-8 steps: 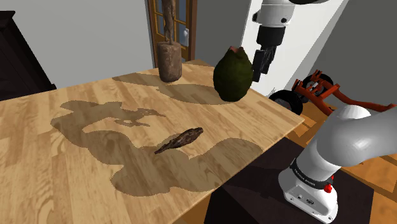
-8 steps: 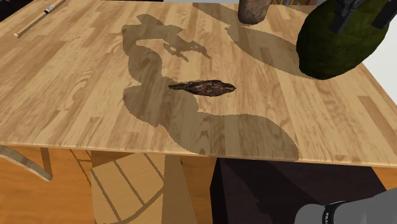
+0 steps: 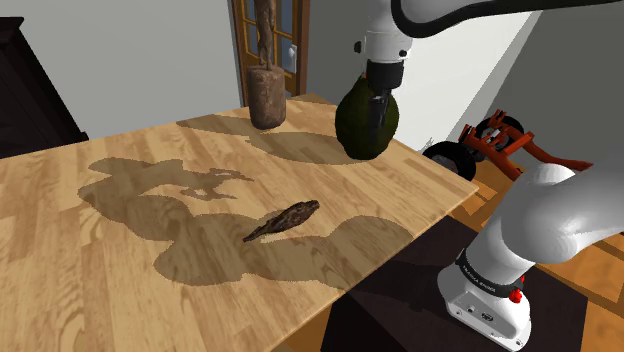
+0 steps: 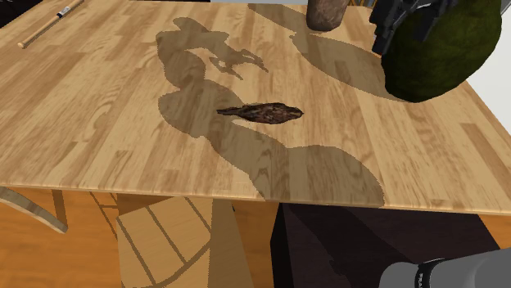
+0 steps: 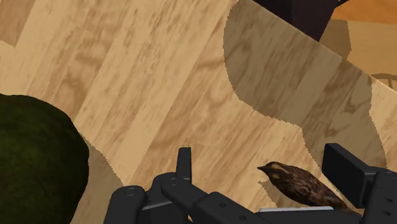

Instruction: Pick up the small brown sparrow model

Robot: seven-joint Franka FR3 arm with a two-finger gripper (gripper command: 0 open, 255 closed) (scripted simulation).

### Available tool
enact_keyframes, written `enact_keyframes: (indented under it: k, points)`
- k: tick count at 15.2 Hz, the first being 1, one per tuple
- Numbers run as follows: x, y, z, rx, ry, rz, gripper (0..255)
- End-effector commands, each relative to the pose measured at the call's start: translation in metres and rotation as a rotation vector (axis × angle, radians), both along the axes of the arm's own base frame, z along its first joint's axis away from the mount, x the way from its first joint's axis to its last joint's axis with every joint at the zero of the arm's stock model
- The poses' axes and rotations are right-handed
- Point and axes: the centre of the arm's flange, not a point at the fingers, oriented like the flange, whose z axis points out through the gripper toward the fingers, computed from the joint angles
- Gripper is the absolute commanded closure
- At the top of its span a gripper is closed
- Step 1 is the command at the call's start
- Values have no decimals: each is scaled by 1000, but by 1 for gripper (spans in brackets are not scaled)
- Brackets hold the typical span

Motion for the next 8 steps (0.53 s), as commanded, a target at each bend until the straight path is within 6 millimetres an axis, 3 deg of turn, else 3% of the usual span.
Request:
enact_keyframes:
  k: [1,8]
  points:
    - [17,17,-19,-4,5,86,0]
    - [60,87,-74,-20,27,376,0]
